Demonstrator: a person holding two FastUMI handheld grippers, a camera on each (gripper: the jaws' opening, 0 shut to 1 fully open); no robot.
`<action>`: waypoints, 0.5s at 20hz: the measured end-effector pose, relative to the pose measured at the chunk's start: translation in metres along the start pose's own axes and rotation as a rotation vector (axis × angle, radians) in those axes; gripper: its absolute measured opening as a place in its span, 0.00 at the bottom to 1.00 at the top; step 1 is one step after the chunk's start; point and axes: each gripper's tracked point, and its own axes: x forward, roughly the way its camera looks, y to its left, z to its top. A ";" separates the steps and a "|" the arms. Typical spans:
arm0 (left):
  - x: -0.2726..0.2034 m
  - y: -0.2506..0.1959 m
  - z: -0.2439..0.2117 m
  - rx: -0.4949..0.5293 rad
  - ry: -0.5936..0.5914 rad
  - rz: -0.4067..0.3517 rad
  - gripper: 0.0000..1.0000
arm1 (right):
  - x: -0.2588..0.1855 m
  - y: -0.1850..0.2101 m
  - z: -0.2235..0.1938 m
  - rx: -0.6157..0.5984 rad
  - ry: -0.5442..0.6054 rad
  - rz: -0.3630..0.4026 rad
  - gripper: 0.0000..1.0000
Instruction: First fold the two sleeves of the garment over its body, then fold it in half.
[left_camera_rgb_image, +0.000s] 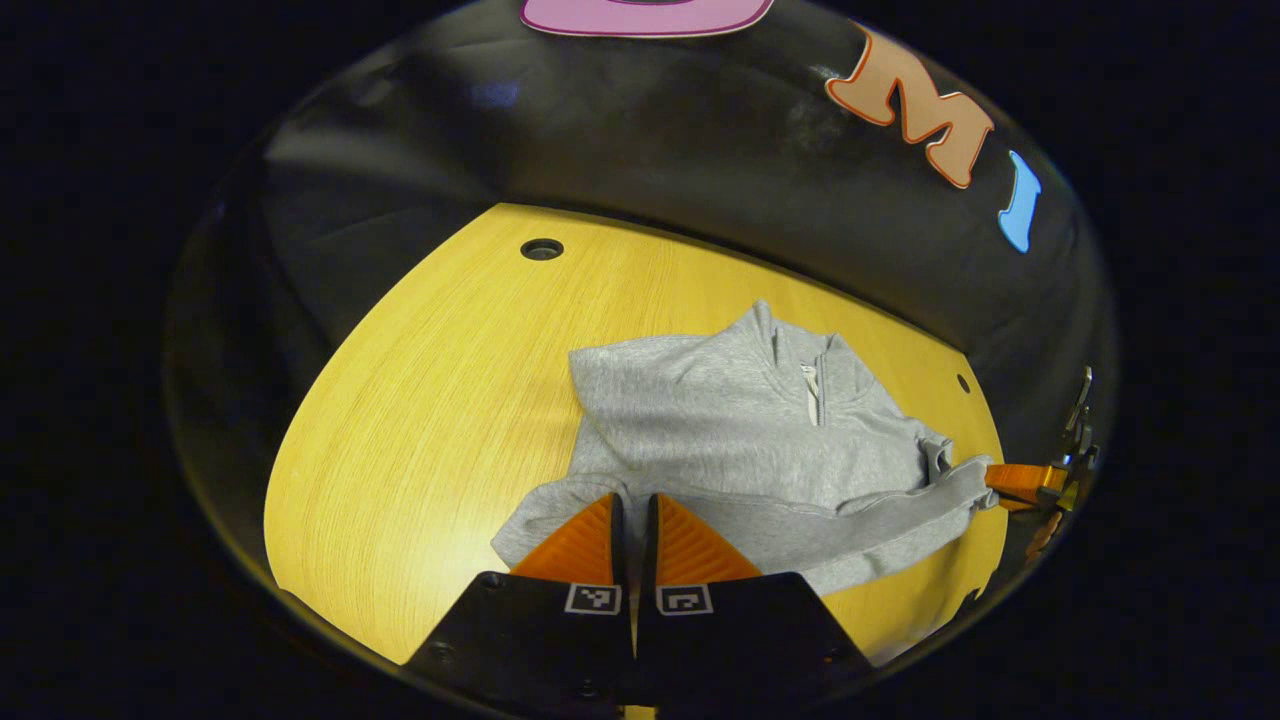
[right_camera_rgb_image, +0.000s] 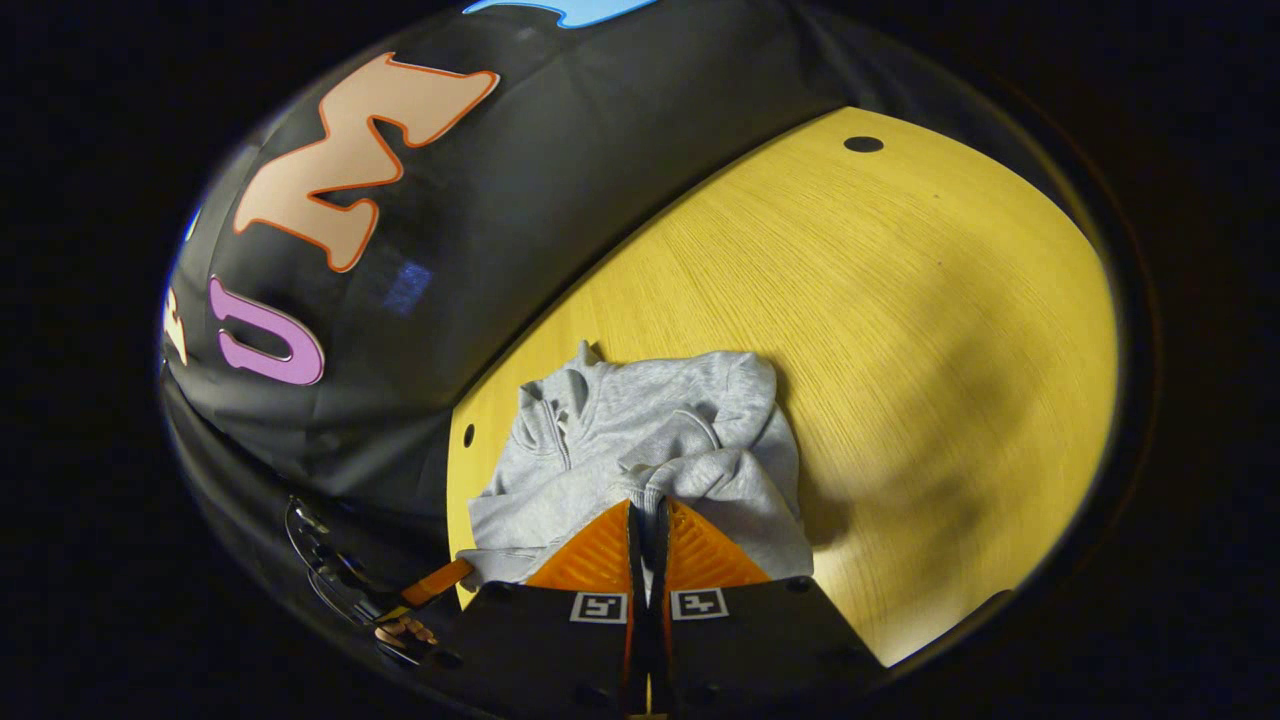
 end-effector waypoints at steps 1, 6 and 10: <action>0.003 0.001 0.002 -0.029 -0.006 0.003 0.00 | 0.003 -0.002 -0.001 0.009 -0.002 -0.005 0.03; 0.003 0.006 0.027 -0.237 -0.128 -0.013 0.07 | 0.008 -0.006 0.020 0.029 -0.124 -0.018 0.23; 0.006 0.008 0.077 -0.244 -0.341 0.006 0.72 | 0.006 0.005 0.059 -0.012 -0.258 -0.005 0.94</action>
